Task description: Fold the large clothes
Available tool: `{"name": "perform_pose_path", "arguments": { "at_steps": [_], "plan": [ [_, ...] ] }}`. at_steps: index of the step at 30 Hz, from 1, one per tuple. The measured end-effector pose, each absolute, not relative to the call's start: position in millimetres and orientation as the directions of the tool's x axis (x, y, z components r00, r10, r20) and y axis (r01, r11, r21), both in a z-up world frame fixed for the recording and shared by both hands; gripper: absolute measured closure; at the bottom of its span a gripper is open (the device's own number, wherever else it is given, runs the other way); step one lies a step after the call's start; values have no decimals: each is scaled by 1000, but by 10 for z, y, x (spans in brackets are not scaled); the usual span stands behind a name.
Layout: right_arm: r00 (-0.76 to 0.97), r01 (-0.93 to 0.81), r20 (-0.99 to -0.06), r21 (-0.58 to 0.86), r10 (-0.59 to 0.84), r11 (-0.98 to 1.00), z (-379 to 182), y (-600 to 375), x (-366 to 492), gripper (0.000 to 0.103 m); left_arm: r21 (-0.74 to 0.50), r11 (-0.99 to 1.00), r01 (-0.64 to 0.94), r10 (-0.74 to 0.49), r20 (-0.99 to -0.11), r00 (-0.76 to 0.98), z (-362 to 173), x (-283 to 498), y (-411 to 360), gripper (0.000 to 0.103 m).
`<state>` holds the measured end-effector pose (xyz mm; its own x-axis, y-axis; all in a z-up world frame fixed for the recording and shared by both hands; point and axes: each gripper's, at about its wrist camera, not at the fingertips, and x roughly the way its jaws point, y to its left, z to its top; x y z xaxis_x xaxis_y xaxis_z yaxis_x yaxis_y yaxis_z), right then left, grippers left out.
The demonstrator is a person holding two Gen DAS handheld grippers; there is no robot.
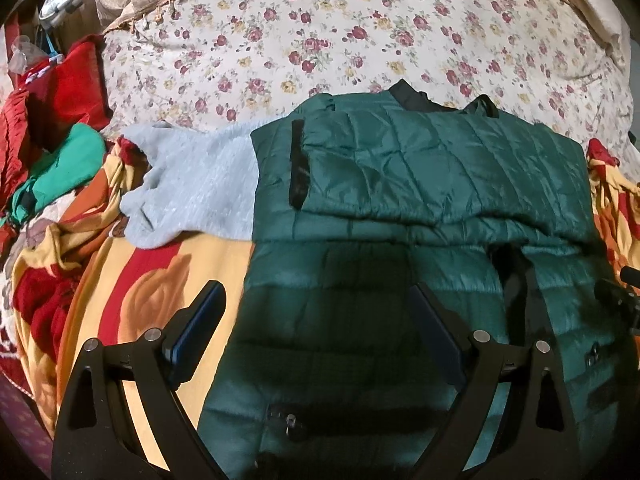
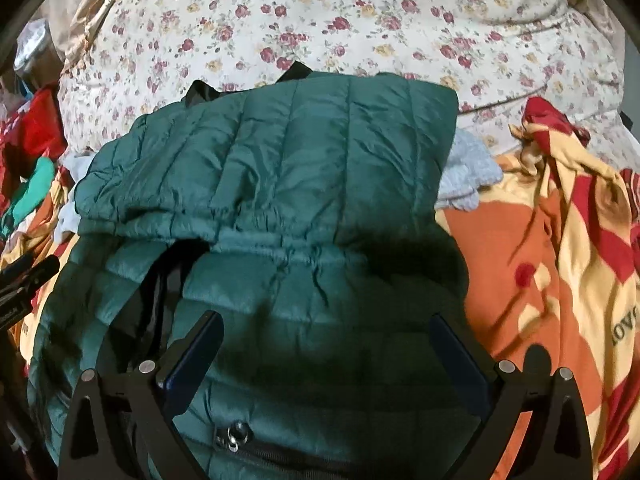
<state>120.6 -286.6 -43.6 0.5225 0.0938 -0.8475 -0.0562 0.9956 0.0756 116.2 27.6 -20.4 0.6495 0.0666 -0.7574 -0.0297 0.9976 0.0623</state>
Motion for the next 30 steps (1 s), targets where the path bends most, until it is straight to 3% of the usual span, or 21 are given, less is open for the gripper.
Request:
{"name": "perform_pose_path", "arguments": {
  "at_steps": [20,30],
  "plan": [
    [514,-44,-855,50,65,998,-364,-2980,331,1,69,997,16,45,-790,612,-332,263,499,10],
    [498,-36,-865,51,62,998,-384,-3102,45,1,-42,999,-11,-29,-834,551,-446,-68,859,10]
  ]
}}
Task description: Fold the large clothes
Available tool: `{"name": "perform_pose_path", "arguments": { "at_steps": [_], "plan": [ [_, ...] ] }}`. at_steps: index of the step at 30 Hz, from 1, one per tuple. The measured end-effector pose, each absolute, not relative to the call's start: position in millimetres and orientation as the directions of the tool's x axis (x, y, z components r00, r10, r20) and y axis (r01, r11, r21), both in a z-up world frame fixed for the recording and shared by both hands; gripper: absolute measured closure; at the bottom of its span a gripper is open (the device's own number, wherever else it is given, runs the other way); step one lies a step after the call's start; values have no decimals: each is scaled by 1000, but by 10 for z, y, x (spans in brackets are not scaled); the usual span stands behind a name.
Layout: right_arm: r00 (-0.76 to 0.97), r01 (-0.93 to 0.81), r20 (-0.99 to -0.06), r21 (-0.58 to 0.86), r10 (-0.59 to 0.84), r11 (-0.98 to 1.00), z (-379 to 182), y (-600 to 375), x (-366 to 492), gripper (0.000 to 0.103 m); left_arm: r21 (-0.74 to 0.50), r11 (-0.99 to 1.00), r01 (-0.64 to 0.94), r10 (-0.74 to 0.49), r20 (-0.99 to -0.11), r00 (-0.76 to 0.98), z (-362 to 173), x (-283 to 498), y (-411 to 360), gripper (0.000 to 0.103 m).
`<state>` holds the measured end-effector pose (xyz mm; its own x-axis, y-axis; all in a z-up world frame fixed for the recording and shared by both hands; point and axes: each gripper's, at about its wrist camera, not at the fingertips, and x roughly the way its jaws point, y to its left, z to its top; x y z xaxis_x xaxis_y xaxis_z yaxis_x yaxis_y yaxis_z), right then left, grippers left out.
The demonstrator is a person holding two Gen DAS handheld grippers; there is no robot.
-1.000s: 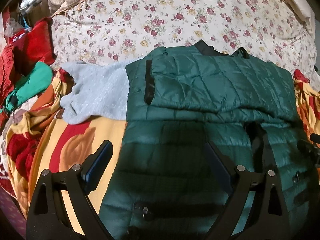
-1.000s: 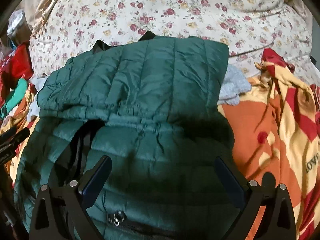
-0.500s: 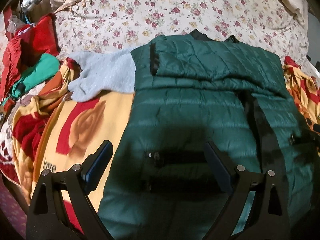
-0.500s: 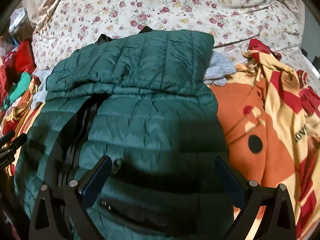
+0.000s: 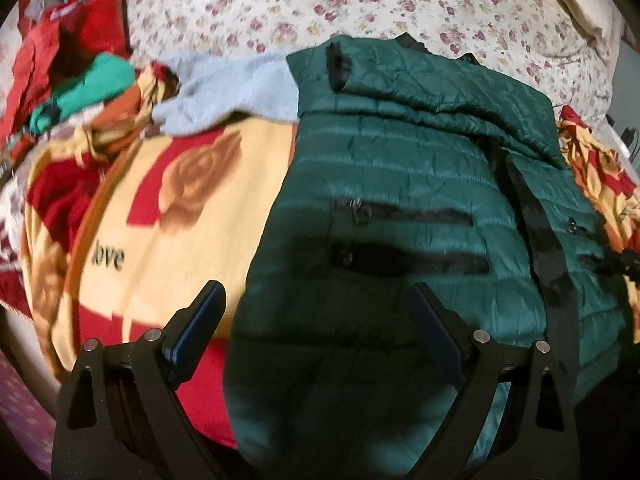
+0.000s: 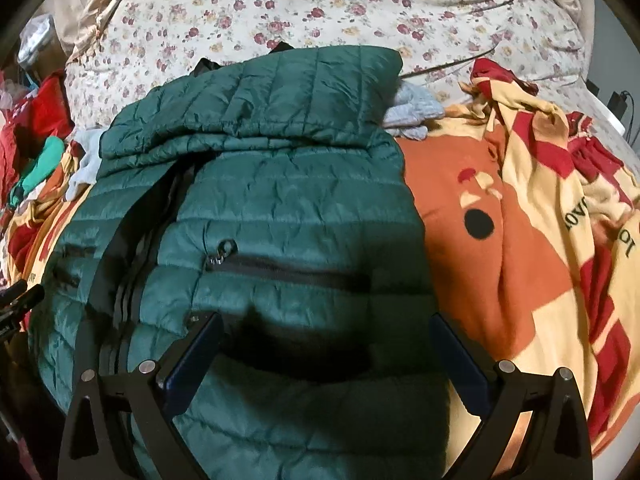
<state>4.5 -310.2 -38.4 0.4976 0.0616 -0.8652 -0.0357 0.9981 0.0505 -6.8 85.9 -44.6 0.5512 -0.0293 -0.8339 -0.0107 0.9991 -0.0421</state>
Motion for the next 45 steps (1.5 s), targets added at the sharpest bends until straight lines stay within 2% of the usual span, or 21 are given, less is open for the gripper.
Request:
{"name": "perform_pose_path", "arguments": {
  "at_steps": [8,17,19,24,29,30,31,32,33,34,35,36,37,38,45],
  "plan": [
    [441,-28,-887,138,136,990,-398,-3406,-230,1,-114,993,4,-103,-878,467,-560,-229,1070,10],
    [337,30,-908,274,248,961,-610,-3763,-439,1,-274,957,-94,-211,-883,419,-717,-283,1360,10],
    [306,21,-911,296,275,955,-712,-3737,-482,1,-276,957,-85,-221,-890,398,-759,-300,1328,10],
    [291,-48,-891,349,348,936,-727,-3579,-585,2,-266,964,-15,-239,-887,396,-727,-364,1175,11],
    [294,-167,-896,293,332,941,-659,-3354,-670,5,-280,960,2,-260,-888,378,-779,-347,1160,13],
    [285,-180,-900,287,329,941,-690,-3319,-676,7,-291,957,-3,-269,-889,372,-792,-346,1163,18],
    [281,-186,-902,283,327,941,-713,-3298,-677,14,-294,956,-5,-271,-888,372,-786,-349,1159,22],
    [282,-192,-903,279,325,941,-724,-3298,-657,23,-288,958,-3,-266,-888,376,-776,-347,1161,33],
    [289,-199,-901,275,324,941,-720,-3310,-672,30,-273,962,1,-252,-889,383,-752,-357,1154,50],
    [305,-210,-895,271,326,939,-690,-3302,-679,45,-257,966,5,-239,-890,388,-729,-370,1144,59],
    [322,-217,-890,263,324,940,-645,-3307,-685,65,-241,971,9,-224,-889,398,-696,-384,1140,74],
    [344,-232,-882,252,321,940,-586,-3297,-686,74,-229,973,12,-214,-886,411,-659,-399,1136,85],
    [371,-254,-869,243,326,936,-493,-3285,-693,81,-219,976,16,-205,-884,421,-624,-404,1131,88],
    [386,-261,-860,246,334,933,-433,-3289,-687,82,-212,977,22,-201,-881,429,-585,-411,1120,91],
    [490,-290,-772,293,405,911,4,-3298,-512,82,-165,985,58,-170,-825,539,-149,-384,1036,93]
  ]
}}
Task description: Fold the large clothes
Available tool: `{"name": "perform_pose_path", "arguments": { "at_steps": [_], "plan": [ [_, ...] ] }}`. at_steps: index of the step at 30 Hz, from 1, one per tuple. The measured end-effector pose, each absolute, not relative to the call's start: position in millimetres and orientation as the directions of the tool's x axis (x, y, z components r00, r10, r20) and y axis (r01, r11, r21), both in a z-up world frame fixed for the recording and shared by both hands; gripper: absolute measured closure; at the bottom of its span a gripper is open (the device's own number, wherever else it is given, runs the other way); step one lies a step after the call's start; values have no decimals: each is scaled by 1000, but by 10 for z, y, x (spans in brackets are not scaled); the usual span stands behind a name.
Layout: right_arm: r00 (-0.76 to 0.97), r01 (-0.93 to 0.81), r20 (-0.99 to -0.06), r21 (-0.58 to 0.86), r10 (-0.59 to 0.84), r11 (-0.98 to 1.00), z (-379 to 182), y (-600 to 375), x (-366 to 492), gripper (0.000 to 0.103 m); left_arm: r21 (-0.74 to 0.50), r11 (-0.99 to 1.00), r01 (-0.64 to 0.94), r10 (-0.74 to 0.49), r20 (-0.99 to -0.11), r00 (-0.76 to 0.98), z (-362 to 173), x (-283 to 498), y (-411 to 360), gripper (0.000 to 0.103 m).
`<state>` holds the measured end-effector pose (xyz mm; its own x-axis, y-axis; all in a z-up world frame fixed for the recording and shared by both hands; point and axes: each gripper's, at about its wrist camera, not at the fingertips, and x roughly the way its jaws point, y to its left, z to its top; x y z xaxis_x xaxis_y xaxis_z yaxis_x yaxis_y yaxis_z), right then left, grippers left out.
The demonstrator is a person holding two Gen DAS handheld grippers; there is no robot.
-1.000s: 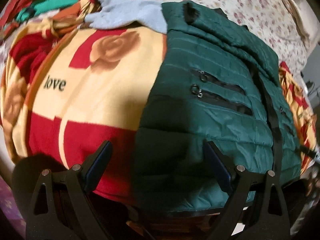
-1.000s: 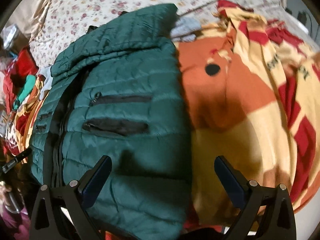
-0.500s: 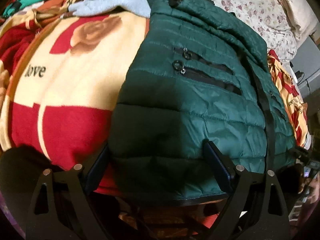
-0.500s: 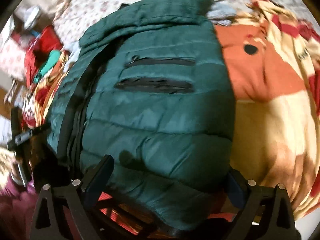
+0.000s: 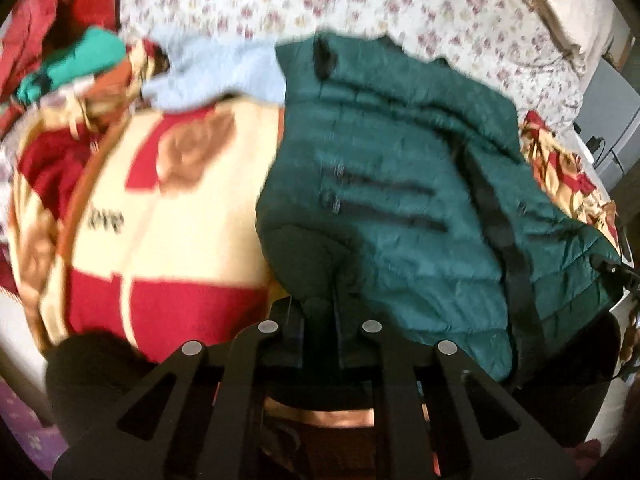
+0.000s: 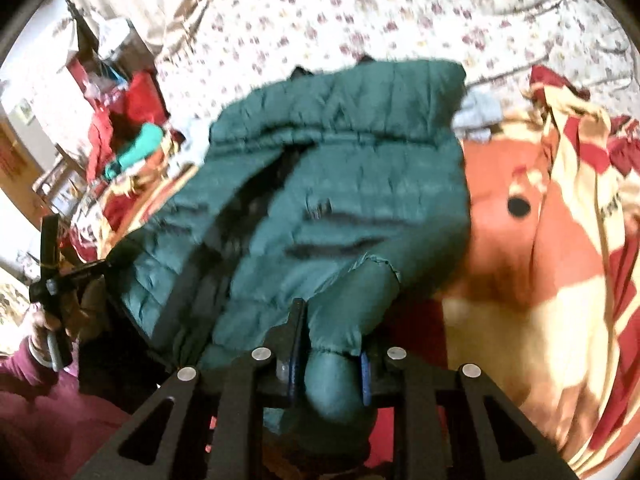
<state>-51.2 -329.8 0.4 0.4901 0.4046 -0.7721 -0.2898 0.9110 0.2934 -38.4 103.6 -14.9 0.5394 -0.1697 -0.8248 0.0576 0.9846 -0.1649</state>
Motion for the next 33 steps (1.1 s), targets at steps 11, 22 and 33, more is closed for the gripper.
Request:
{"name": "perform_pose_path", "arguments": {
  "at_steps": [11,22,33],
  "plan": [
    [610,-241,-689,309,391,920,398,-3428,2,83,-176,984,28,-148,-718,680,392,135,1016,93],
    [689,-175,-640,308,340,935,627,-3568,850,83,-129,991,-28,-63,-648,759,686,881,834,93],
    [696,-85,-671,275,255,958,554,-3638,1866,83,-89,989,-114,32,-637,770,707,1886,673,94]
  ]
}}
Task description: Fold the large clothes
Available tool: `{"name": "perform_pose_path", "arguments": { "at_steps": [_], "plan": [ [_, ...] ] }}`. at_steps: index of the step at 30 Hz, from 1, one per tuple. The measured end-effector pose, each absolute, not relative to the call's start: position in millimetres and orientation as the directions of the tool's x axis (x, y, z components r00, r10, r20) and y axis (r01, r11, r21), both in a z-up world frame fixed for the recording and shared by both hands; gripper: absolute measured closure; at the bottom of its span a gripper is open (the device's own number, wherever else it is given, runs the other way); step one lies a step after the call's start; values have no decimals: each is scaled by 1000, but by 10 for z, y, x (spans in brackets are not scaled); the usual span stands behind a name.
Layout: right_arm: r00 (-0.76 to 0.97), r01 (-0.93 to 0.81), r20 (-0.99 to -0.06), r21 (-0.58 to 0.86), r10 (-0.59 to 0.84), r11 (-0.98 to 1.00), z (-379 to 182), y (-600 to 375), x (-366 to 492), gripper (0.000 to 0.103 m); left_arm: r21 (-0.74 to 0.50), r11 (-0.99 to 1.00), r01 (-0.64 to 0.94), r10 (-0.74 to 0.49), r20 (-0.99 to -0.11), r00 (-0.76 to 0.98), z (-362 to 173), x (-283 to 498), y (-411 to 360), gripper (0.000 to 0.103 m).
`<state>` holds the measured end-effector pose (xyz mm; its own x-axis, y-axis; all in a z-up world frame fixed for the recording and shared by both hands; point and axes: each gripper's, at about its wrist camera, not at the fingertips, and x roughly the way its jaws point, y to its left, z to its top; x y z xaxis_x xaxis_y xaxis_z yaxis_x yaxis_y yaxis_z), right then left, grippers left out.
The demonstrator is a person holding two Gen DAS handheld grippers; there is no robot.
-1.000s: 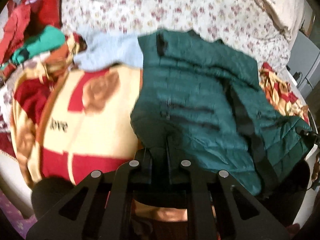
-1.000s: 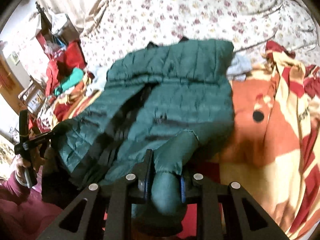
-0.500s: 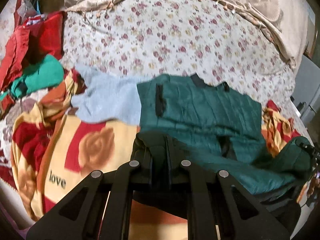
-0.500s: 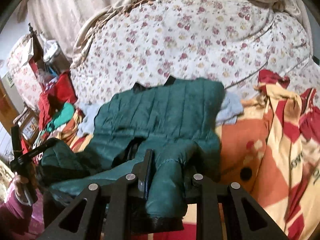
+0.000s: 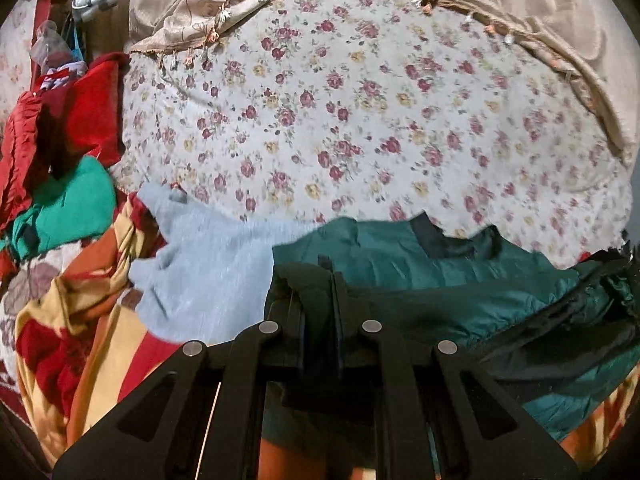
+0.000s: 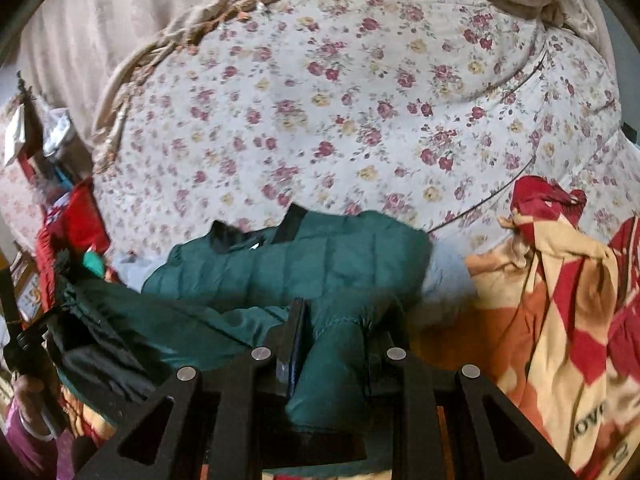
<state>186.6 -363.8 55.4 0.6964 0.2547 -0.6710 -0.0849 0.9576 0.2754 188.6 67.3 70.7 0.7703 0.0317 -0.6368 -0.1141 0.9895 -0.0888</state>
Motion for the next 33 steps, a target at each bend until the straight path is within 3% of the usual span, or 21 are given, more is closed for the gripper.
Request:
{"name": "perform_pose_path", "arguments": {
  "at_steps": [7,12,14,19,24,27,28,29,31,33],
  "plan": [
    [680,-8,-704,276,208,961,267,-3738,2518,83,-45,981,-189,112,-666,738,482,2541,598,94],
    [662,43,-728,270,175,962,-136,-3766,2827,83,66,974,-216,199,-705,681,98,2957,422,93],
    [661,39,-727,281,186,959,-207,-3775,2884,78,103,970,-218,225,-715,662,-20,3061,363,93],
    [656,22,-711,353,253,935,-25,-3869,2815,66,99,965,-243,234,-741,629,-183,3211,342,93],
    [728,-31,-651,281,214,959,374,-3731,2384,62,100,966,-236,231,-742,630,-215,3235,315,93],
    [820,-16,-559,196,125,980,655,-3614,2053,36,92,967,-236,225,-744,629,-219,3241,318,92],
    [861,-10,-499,180,100,984,775,-3563,1915,20,90,967,-237,224,-745,628,-220,3243,320,92],
    [879,-20,-467,175,101,984,833,-3522,1857,14,84,968,-237,219,-747,627,-222,3249,323,92],
    [880,-142,-432,156,196,978,892,-3284,1784,14,72,969,-238,210,-751,626,-216,3255,341,91],
    [815,-250,-520,81,255,965,789,-2922,1924,14,48,970,-238,192,-755,628,-193,3249,368,90]
  ]
}}
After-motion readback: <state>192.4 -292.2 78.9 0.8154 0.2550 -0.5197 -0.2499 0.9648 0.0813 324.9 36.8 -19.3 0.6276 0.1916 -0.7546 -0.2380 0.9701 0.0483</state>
